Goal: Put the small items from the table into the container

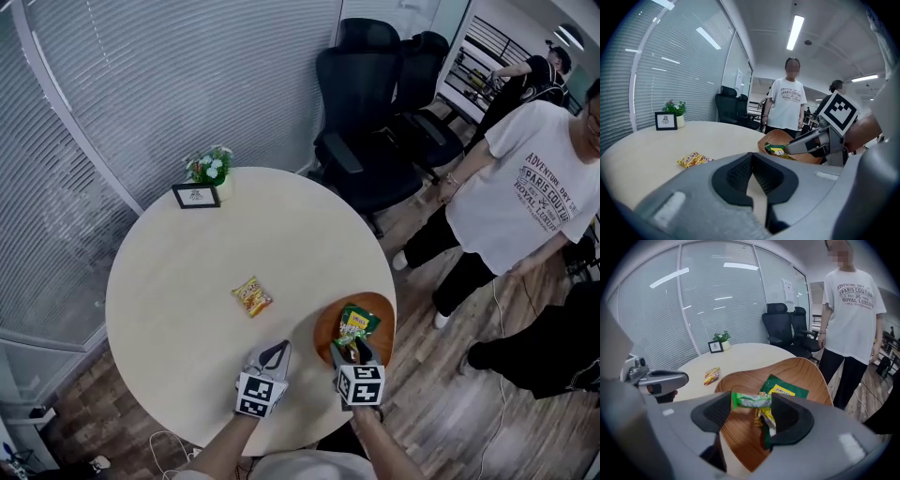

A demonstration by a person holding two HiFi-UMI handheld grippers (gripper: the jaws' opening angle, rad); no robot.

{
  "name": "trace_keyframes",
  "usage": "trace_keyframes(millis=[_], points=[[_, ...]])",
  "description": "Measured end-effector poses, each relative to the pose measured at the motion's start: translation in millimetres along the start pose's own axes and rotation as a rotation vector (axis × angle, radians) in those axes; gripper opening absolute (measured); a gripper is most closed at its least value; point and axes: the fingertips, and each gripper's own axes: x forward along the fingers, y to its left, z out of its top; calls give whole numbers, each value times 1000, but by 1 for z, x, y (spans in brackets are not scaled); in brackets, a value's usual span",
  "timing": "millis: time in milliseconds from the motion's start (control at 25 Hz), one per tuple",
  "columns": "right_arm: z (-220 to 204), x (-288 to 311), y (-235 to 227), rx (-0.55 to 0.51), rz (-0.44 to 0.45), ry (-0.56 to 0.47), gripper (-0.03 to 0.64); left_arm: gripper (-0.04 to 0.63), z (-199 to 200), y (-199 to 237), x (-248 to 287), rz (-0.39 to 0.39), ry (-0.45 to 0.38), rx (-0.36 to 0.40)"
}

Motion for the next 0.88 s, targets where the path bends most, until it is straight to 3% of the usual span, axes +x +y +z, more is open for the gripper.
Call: trace_keyframes(millis=[280, 400, 520, 720, 880], points=[[22, -6, 27, -49, 62, -54, 268, -4, -2, 17, -9, 43, 0, -30], [39, -8, 54, -107, 110, -102, 168, -3, 1, 28, -16, 70, -19, -34], [48, -3, 83, -161, 150, -130, 2, -4, 6, 42, -27, 99, -35, -38], [51, 12, 136, -204, 285, -138, 2, -5, 11, 68, -49, 167, -63, -50], [52, 30, 168, -223, 331, -134, 2, -5, 10, 89, -65, 197, -81, -85]])
